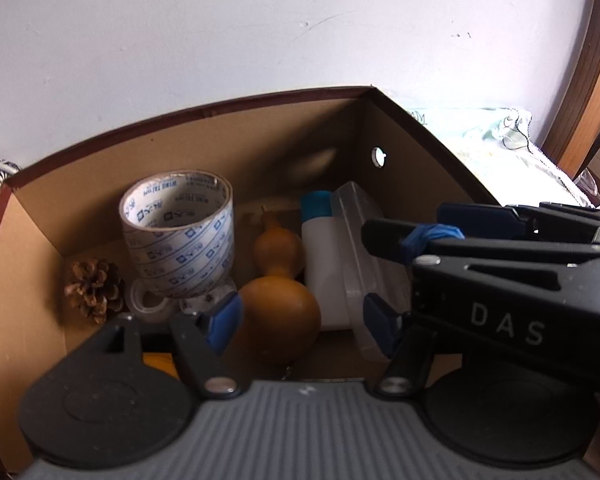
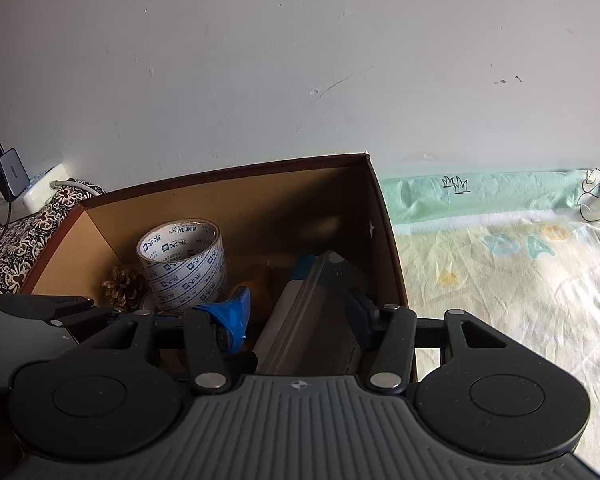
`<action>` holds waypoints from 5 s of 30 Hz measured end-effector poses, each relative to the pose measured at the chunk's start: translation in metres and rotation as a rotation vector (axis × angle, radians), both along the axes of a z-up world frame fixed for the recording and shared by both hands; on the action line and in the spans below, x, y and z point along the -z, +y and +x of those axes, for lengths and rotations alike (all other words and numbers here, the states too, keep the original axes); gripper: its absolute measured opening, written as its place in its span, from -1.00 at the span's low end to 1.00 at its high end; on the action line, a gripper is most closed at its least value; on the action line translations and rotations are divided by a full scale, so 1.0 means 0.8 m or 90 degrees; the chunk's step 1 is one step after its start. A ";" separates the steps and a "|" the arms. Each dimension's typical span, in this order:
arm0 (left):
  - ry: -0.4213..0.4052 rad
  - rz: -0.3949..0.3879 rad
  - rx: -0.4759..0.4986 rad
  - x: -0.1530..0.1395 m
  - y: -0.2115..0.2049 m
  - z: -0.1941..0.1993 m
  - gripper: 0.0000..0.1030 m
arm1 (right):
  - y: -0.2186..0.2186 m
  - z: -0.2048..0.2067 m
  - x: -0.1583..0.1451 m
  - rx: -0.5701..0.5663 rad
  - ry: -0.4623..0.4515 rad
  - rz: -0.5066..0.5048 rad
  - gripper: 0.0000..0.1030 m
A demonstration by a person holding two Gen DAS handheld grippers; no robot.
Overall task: Organize rigid objects
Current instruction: 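Lower the clear container upright into the box beside the white tube, then open the right gripper to release the clear container in the box, then withdraw the right gripper from the box, then move the right gripper back to the clear container in the box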
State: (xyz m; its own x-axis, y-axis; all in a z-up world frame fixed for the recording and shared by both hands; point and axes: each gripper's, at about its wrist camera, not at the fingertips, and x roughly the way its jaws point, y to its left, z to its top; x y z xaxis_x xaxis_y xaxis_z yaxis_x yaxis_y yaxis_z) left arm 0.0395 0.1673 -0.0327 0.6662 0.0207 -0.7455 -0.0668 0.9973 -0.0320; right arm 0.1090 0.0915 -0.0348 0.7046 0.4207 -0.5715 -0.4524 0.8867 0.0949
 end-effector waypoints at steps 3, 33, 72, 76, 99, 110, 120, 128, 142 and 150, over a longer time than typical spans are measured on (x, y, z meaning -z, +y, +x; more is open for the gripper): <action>-0.001 0.004 -0.001 0.000 0.000 0.000 0.29 | 0.000 -0.001 0.001 0.000 -0.006 0.007 -0.30; -0.056 0.087 -0.023 -0.002 -0.011 -0.010 0.37 | -0.015 -0.016 0.000 -0.009 -0.030 0.057 -0.30; 0.062 0.064 -0.093 -0.003 0.001 -0.001 0.40 | -0.004 -0.011 -0.009 0.027 0.065 0.007 -0.26; 0.059 0.067 -0.094 -0.003 0.001 -0.001 0.40 | -0.007 -0.012 -0.009 0.023 0.073 0.012 -0.26; 0.063 0.102 -0.140 -0.035 -0.008 -0.035 0.40 | -0.029 -0.040 -0.033 -0.026 0.067 0.047 -0.24; 0.041 0.141 -0.178 -0.061 -0.027 -0.062 0.41 | -0.052 -0.063 -0.043 -0.042 0.054 0.085 -0.24; 0.021 0.157 -0.213 -0.078 -0.064 -0.089 0.42 | -0.081 -0.098 -0.059 -0.048 -0.004 0.082 -0.24; 0.037 0.107 -0.232 -0.052 -0.103 -0.107 0.42 | -0.115 -0.118 -0.045 -0.042 -0.011 0.048 -0.24; 0.080 0.082 -0.159 -0.012 -0.179 -0.110 0.42 | -0.182 -0.133 -0.006 0.019 0.048 -0.052 -0.24; 0.095 0.071 -0.107 -0.003 -0.196 -0.107 0.42 | -0.206 -0.131 0.006 0.081 0.060 -0.088 -0.23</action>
State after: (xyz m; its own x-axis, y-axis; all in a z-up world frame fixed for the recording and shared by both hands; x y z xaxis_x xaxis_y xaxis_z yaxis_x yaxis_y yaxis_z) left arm -0.0459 0.0102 -0.0306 0.5295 0.2098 -0.8220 -0.2275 0.9685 0.1007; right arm 0.0041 -0.0737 -0.0399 0.6880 0.2447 -0.6832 -0.3310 0.9436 0.0047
